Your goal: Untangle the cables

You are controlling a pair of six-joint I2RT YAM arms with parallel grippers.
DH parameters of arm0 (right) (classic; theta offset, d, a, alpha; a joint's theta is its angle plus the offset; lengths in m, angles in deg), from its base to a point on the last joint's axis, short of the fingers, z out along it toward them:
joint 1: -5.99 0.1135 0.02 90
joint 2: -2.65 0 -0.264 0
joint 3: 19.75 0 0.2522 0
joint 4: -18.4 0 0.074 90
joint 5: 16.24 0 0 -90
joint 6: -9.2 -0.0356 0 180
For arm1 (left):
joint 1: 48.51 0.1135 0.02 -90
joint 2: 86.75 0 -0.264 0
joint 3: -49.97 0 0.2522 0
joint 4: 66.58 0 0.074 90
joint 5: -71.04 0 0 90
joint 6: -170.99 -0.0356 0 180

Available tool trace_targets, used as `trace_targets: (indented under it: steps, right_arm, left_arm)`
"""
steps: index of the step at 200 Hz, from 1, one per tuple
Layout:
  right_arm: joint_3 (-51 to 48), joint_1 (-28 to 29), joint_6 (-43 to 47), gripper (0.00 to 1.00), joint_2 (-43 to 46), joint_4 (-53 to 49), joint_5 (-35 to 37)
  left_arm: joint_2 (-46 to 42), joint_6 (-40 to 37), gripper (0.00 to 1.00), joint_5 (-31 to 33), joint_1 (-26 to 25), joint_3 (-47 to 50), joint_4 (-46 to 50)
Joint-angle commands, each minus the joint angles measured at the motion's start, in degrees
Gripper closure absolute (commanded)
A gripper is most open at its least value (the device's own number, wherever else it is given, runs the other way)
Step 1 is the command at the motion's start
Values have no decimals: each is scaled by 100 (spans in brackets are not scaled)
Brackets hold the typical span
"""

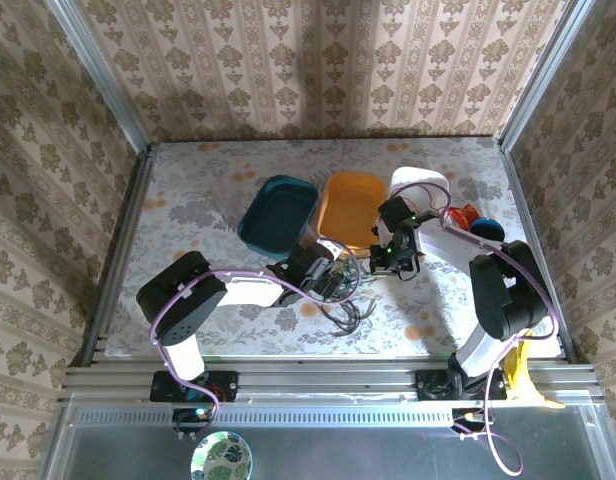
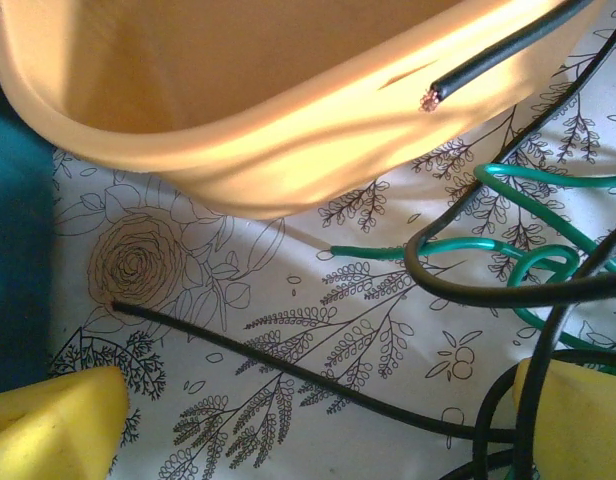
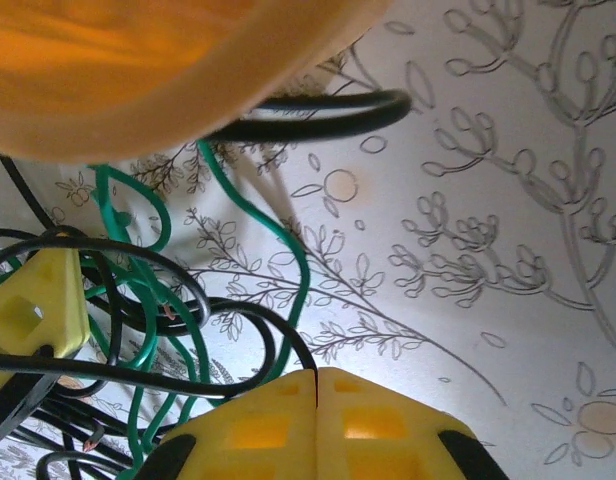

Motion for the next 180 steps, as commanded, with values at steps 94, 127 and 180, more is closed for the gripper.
trace_targets:
  steps: [94, 127, 180]
  right_arm:
    - [621, -236, -34, 100, 1988, -246, 2179]
    - [771, -236, 111, 100, 2659, 7, 3010]
    - [825, -239, 255, 100, 3643, 811, 3708]
  left_arm:
    - [152, -89, 0, 53, -21, -2, 163]
    - [169, -57, 0, 36, -25, 50, 159]
    - [248, -21, 0, 23, -22, 68, 172]
